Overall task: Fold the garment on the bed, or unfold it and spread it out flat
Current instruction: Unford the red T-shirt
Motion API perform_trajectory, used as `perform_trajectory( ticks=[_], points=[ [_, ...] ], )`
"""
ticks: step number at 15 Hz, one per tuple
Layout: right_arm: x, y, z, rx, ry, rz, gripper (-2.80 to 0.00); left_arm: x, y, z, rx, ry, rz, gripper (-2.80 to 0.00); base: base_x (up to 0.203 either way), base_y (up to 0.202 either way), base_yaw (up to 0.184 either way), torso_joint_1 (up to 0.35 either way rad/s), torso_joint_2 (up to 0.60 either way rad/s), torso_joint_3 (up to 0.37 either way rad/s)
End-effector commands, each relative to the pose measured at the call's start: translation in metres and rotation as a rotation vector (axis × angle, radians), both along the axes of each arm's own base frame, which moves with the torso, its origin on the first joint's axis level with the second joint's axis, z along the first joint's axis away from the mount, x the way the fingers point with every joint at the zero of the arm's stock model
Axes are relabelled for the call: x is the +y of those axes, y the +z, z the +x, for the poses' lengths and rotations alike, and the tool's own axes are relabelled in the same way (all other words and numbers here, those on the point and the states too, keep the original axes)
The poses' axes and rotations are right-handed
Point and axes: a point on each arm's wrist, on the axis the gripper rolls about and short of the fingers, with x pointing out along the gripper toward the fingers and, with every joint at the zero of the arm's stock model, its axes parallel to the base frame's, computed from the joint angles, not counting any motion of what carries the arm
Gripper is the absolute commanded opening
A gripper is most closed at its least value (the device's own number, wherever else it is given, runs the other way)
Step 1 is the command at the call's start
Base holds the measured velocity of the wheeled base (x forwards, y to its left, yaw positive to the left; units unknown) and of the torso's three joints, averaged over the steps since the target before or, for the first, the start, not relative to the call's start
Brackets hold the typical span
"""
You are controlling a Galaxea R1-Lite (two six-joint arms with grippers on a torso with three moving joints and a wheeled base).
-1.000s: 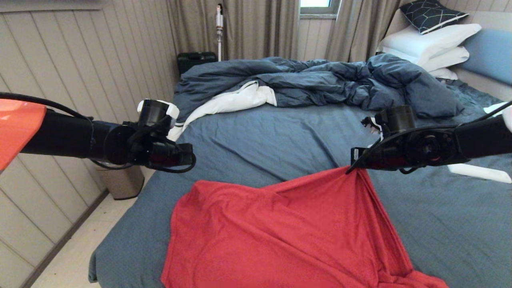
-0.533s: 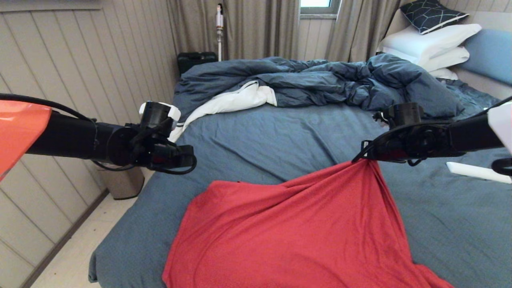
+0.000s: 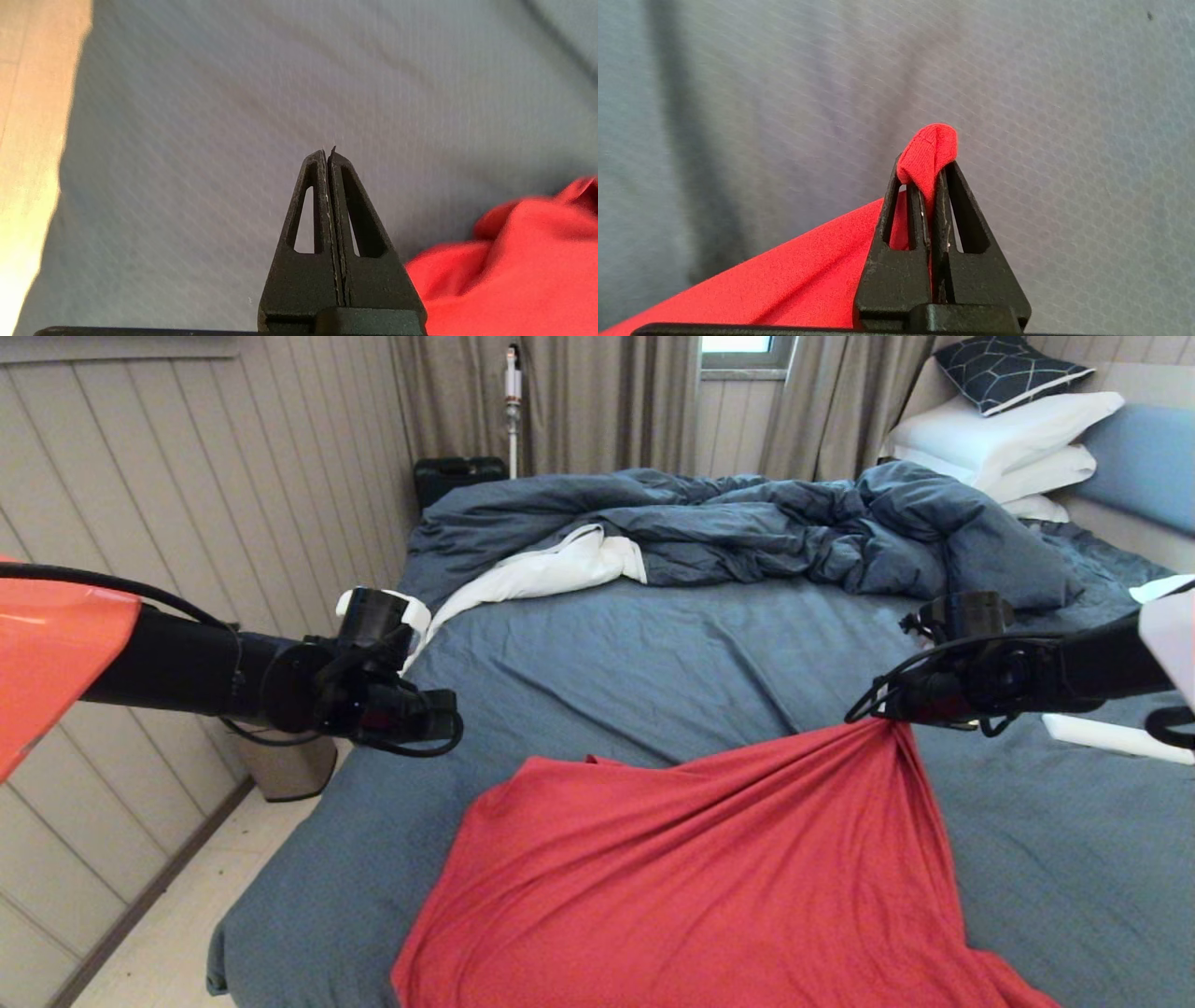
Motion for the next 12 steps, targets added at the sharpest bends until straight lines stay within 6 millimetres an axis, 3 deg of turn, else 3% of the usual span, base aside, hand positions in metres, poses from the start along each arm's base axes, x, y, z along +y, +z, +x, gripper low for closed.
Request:
perform_trajectory(
  ticks=[1, 4, 8, 9, 12],
  points=[
    [-0.002, -0.005, 0.0, 0.015, -0.006, 0.003, -2.8, -0.009, -0.008, -0.005, 0.027, -0.022, 0.009, -2.8, 0.0, 0.0, 0.0, 0.0, 0.0, 0.0],
    [0.003, -0.008, 0.0, 0.024, 0.005, 0.004, -2.8, -0.025, -0.023, -0.016, 0.076, -0.069, 0.03, -2.8, 0.0, 0.0, 0.0, 0.0, 0.0, 0.0],
    [0.005, -0.013, -0.004, 0.047, 0.006, 0.009, -2.8, -0.038, -0.026, -0.03, 0.129, -0.107, 0.042, -2.8, 0.0, 0.0, 0.0, 0.0, 0.0, 0.0],
    [0.005, -0.015, -0.006, 0.053, 0.006, 0.009, -2.8, -0.038, -0.026, -0.031, 0.141, -0.106, 0.035, 0.0, 0.0, 0.0, 0.0, 0.0, 0.0, 0.0],
    [0.005, -0.013, -0.008, 0.053, 0.007, 0.008, -2.8, -0.046, -0.022, -0.036, 0.133, -0.13, 0.023, 0.0, 0.0, 0.0, 0.0, 0.0, 0.0, 0.0]
  ],
)
